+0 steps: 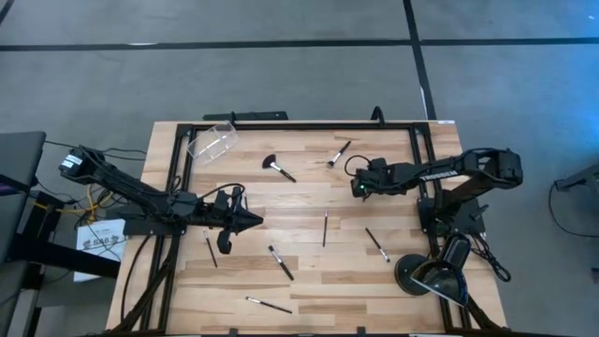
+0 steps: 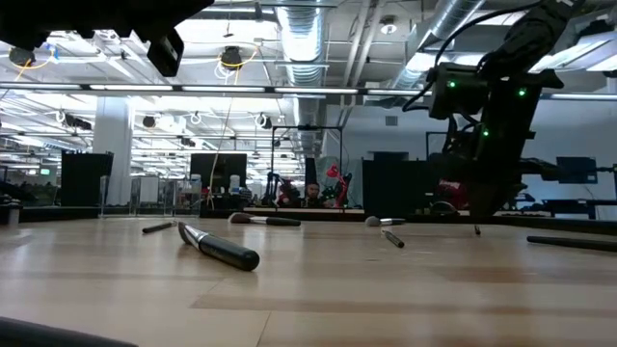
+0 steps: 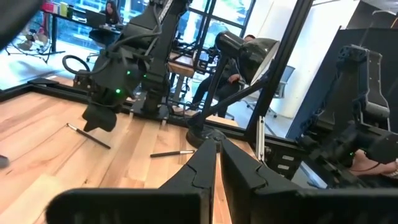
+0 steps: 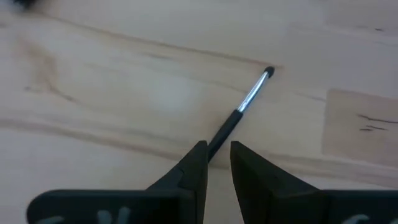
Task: Put items in baskets/containers
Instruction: Put the eyeshadow brush into the transparent bin
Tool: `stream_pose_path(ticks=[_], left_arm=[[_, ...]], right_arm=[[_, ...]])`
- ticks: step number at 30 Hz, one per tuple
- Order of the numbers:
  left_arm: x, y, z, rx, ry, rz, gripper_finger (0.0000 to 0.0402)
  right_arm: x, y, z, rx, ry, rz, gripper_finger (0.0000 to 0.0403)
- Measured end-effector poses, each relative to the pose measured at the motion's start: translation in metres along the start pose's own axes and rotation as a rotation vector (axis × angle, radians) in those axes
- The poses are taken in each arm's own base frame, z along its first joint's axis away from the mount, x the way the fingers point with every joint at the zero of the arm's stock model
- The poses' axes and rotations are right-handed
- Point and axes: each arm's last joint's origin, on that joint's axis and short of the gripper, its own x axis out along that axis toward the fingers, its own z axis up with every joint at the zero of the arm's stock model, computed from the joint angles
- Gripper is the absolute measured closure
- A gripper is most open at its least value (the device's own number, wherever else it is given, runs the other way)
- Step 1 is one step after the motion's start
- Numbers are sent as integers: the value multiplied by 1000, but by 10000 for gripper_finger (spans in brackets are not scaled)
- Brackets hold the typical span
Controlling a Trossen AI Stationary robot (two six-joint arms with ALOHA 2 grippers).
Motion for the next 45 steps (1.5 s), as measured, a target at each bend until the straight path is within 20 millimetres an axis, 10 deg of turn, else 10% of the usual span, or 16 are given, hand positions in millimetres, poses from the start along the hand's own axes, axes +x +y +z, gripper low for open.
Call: stream_pose_path(ticks=[45], left_arm=[[0, 1, 0, 0, -3, 15, 380]], right_arm=[[15, -11, -9, -5, -12, 17, 343]])
